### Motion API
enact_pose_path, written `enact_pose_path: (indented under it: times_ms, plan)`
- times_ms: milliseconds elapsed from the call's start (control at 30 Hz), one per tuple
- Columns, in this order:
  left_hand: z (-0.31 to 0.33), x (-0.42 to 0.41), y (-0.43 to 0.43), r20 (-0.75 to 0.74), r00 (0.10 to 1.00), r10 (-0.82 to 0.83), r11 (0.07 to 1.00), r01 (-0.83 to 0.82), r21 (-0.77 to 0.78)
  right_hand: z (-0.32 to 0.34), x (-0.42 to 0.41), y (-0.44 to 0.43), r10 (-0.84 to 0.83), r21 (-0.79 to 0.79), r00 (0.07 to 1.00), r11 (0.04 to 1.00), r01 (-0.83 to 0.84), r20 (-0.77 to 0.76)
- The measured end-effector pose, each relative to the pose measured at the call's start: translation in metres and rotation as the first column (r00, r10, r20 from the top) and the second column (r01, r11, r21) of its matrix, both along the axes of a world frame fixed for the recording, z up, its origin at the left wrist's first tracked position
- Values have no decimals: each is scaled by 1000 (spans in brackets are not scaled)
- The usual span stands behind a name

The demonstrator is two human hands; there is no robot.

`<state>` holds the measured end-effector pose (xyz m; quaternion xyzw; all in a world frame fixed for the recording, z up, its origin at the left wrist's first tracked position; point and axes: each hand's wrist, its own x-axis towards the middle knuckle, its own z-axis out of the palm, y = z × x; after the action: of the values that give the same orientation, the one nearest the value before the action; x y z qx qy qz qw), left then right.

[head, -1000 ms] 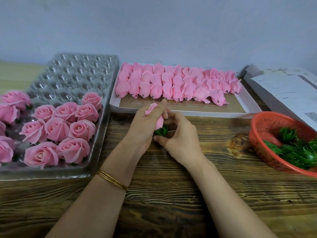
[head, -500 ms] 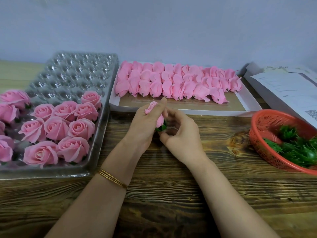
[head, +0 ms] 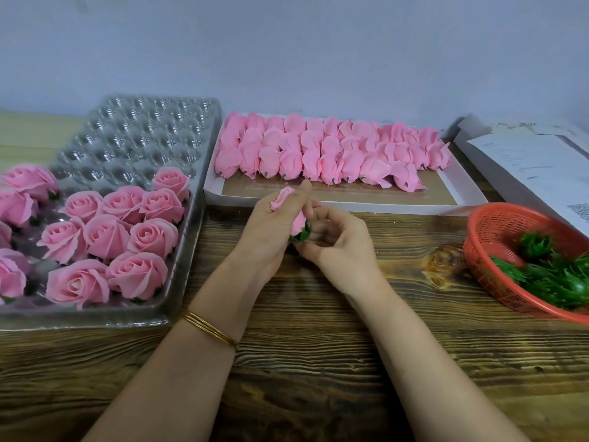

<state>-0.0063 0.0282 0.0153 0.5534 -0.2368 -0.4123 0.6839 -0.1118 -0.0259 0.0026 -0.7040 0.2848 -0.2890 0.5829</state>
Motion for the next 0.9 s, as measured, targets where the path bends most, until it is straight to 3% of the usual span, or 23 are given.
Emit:
enact_pose_path:
  times_ms: [200, 533, 900]
  plan:
    - [0, 0, 0, 20, 1000, 21, 1000, -21, 16, 3, -1, 1, 24, 121, 998, 992, -32, 61]
    - [1, 0, 0, 26, 1000, 7, 999, -8, 43, 2, 0, 2, 0, 127, 998, 992, -7, 55]
    - [1, 3, 1, 15, 1000, 12, 998, -13, 69, 1, 0, 0, 0, 329, 993, 943, -39, 119]
